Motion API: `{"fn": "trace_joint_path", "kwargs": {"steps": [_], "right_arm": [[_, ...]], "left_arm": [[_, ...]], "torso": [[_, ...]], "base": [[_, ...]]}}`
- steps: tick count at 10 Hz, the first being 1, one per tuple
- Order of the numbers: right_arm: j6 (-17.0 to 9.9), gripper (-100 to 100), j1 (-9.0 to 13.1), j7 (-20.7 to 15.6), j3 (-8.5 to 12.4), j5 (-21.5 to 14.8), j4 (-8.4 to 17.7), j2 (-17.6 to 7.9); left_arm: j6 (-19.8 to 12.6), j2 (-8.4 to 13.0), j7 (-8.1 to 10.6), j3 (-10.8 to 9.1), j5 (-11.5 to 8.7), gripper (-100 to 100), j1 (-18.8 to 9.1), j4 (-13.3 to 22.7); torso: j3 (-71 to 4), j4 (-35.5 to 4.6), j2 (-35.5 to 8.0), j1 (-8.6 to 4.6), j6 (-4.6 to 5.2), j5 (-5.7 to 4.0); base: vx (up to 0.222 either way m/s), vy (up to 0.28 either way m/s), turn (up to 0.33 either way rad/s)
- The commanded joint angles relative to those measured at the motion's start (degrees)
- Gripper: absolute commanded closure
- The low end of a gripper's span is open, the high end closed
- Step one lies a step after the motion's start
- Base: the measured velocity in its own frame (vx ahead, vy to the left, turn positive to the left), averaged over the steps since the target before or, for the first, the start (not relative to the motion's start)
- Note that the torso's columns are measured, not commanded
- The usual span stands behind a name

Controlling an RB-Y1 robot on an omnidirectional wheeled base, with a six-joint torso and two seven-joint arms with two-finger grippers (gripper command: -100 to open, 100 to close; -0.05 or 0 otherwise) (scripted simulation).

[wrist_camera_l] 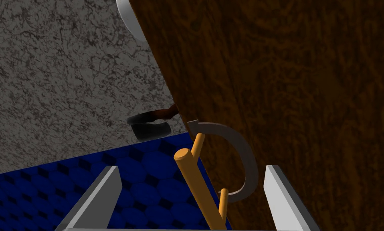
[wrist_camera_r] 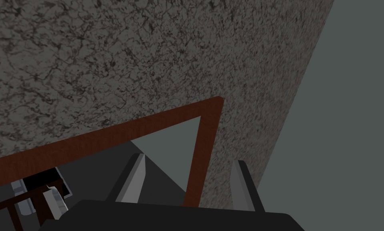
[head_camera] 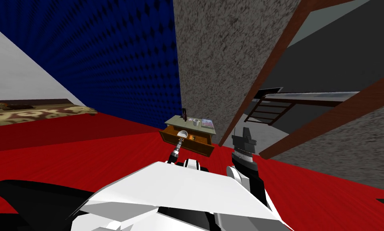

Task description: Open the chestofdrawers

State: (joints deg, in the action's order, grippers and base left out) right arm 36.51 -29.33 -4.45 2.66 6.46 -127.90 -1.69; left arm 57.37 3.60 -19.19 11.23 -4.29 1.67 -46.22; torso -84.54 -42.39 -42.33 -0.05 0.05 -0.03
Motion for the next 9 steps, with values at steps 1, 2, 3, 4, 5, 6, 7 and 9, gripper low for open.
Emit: {"fn": "trace_joint_path", "kwargs": {"steps": [1, 2, 3, 4, 5, 6, 7, 9], "right_arm": [[0.0, 0, 0.0, 0.0, 0.0, 0.0, 0.0, 0.0], [0.0, 0, 0.0, 0.0, 0.0, 0.0, 0.0, 0.0], [0.0, 0, 0.0, 0.0, 0.0, 0.0, 0.0, 0.0], [0.0, 0, 0.01, 0.0, 0.0, 0.0, 0.0, 0.0], [0.0, 0, 0.01, 0.0, 0.0, 0.0, 0.0, 0.0], [0.0, 0, 0.0, 0.0, 0.0, 0.0, 0.0, 0.0], [0.0, 0, 0.0, 0.0, 0.0, 0.0, 0.0, 0.0], [0.0, 0, -0.01, 0.0, 0.0, 0.0, 0.0, 0.0]], "left_arm": [[-1.99, -0.12, 0.46, -0.71, 0.07, -100, -3.15, 1.02], [-3.66, -0.13, 0.64, -1.03, 0.19, -100, -4.33, 0.47], [-5.34, -0.15, 0.82, -1.35, 0.3, -100, -5.52, -0.09], [-6.71, -0.16, 1.0, -1.67, 0.42, -100, -6.7, -0.64], [-8.69, -0.18, 1.18, -1.99, 0.53, -100, -7.88, -1.2], [-10.37, -0.19, 1.36, -2.31, 0.65, -100, -9.06, -1.75], [-10.37, -0.19, 1.36, -2.31, 0.65, -100, -9.06, -1.75], [-11.49, -0.07, 1.54, -1.96, 0.71, 0, -7.81, -2.76]], "torso": [[-0.01, 0.06, 0.02, 0.05, -0.03, 0.03], [-0.03, 0.09, 0.05, 0.09, -0.06, 0.04], [0.0, 0.09, -0.01, 0.05, -0.05, 0.03], [0.04, 0.07, -0.07, 0.02, -0.05, 0.02], [0.03, 0.07, -0.04, 0.06, -0.06, 0.03], [0.01, -0.02, -0.06, 0.05, -0.11, -0.02], [0.1, -0.25, -0.24, 0.02, -0.21, -0.13], [0.08, -0.14, -0.17, 0.0, -0.14, -0.08]], "base": [[-0.056, 0.006, 0.017], [-0.087, -0.004, 0.043], [-0.118, -0.007, 0.049], [-0.116, 0.002, 0.033], [-0.098, 0.004, 0.02], [-0.093, 0.001, 0.029], [-0.065, 0.005, 0.018], [-0.009, 0.001, -0.003]]}}
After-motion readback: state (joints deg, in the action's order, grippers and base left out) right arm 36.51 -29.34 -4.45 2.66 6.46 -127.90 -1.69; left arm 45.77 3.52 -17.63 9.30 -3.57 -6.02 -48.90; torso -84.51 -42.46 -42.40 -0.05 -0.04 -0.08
